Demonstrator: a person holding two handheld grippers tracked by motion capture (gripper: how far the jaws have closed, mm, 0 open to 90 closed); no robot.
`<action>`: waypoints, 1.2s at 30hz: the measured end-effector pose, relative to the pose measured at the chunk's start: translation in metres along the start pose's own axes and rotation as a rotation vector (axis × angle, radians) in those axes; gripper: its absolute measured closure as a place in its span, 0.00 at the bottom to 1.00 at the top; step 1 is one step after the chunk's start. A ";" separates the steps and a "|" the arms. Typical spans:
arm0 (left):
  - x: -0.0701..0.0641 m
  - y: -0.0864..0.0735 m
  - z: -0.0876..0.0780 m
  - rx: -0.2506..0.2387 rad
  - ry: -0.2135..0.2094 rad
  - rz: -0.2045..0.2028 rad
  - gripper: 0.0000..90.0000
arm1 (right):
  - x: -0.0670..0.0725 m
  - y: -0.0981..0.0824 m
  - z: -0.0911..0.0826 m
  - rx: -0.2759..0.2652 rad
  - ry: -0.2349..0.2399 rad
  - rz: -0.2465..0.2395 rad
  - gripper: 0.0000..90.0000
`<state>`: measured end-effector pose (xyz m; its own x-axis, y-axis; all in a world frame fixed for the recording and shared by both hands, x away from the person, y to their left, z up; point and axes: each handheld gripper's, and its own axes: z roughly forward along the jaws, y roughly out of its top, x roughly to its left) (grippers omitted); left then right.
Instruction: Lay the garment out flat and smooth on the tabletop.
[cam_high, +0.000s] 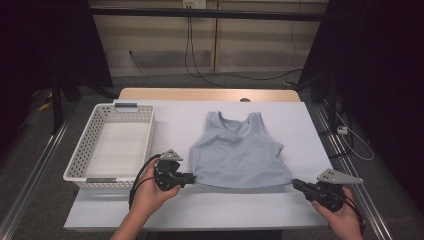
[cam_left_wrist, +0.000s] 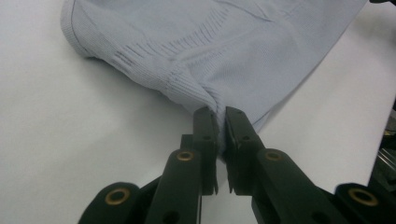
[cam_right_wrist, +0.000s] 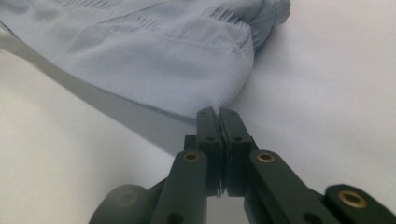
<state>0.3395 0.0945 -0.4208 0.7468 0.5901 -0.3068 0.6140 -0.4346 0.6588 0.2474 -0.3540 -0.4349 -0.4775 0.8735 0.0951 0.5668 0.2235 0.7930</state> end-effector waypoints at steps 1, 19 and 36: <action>0.000 0.000 -0.001 -0.002 -0.006 -0.004 0.93 | 0.000 -0.001 -0.002 -0.005 0.003 -0.002 0.99; 0.011 0.009 0.004 -0.089 0.022 -0.013 0.46 | 0.018 0.012 0.014 -0.082 0.069 -0.003 0.42; 0.027 0.034 0.011 -0.125 0.078 -0.005 0.26 | 0.058 0.035 0.054 -0.074 0.169 -0.077 0.27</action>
<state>0.3836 0.0882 -0.4143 0.7189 0.6451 -0.2587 0.5771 -0.3465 0.7396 0.2756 -0.2723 -0.4342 -0.6270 0.7686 0.1271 0.4763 0.2491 0.8432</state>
